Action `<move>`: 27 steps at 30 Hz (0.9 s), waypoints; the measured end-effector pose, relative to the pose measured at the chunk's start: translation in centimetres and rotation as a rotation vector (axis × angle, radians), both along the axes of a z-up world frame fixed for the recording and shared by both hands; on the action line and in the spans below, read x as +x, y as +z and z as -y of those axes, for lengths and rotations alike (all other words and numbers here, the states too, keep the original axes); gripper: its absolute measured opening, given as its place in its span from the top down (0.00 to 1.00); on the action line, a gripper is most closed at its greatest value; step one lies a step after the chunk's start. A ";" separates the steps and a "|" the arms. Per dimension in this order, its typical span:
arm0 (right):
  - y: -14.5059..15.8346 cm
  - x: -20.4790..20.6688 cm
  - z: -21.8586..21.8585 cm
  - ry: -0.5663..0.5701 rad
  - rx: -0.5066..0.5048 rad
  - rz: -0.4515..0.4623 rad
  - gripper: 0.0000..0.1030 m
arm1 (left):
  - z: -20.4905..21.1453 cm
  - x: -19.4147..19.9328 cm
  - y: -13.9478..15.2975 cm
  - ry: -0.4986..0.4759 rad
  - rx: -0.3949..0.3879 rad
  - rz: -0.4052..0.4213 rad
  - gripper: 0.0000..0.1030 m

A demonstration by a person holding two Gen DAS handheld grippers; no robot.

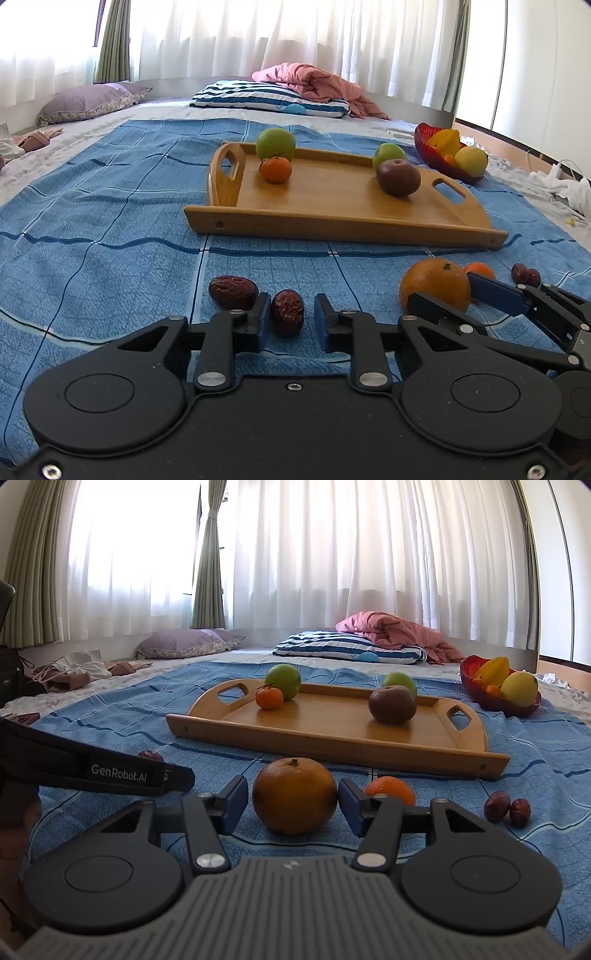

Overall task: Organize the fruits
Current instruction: 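Grasp a dark red date with the left tool while the right tool grasps a large orange, then carry the date and orange over the tray with both tools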

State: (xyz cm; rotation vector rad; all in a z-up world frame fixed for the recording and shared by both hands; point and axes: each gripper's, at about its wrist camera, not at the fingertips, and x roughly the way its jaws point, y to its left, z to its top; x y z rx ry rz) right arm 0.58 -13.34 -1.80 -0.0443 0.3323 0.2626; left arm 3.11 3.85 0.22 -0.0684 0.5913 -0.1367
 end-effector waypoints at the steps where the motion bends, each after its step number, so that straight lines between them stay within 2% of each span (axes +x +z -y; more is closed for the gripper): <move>1: 0.0 0.1 -0.1 -0.001 -0.004 0.001 0.41 | 0.0 0.0 -0.1 0.000 0.002 0.000 0.78; 8: -0.2 0.7 0.0 -0.003 0.005 -0.016 0.42 | 0.3 0.1 0.0 0.005 0.017 0.014 0.82; 19: 0.0 0.9 0.4 -0.006 0.035 -0.022 0.46 | 0.7 0.1 0.7 0.006 0.038 0.042 0.83; 22: 0.3 0.7 0.6 -0.006 0.060 -0.010 0.47 | 0.7 0.1 1.2 0.004 0.037 0.055 0.83; 27: 1.3 0.3 0.3 0.004 0.043 0.038 0.47 | 0.7 0.8 2.3 -0.003 0.020 0.071 0.83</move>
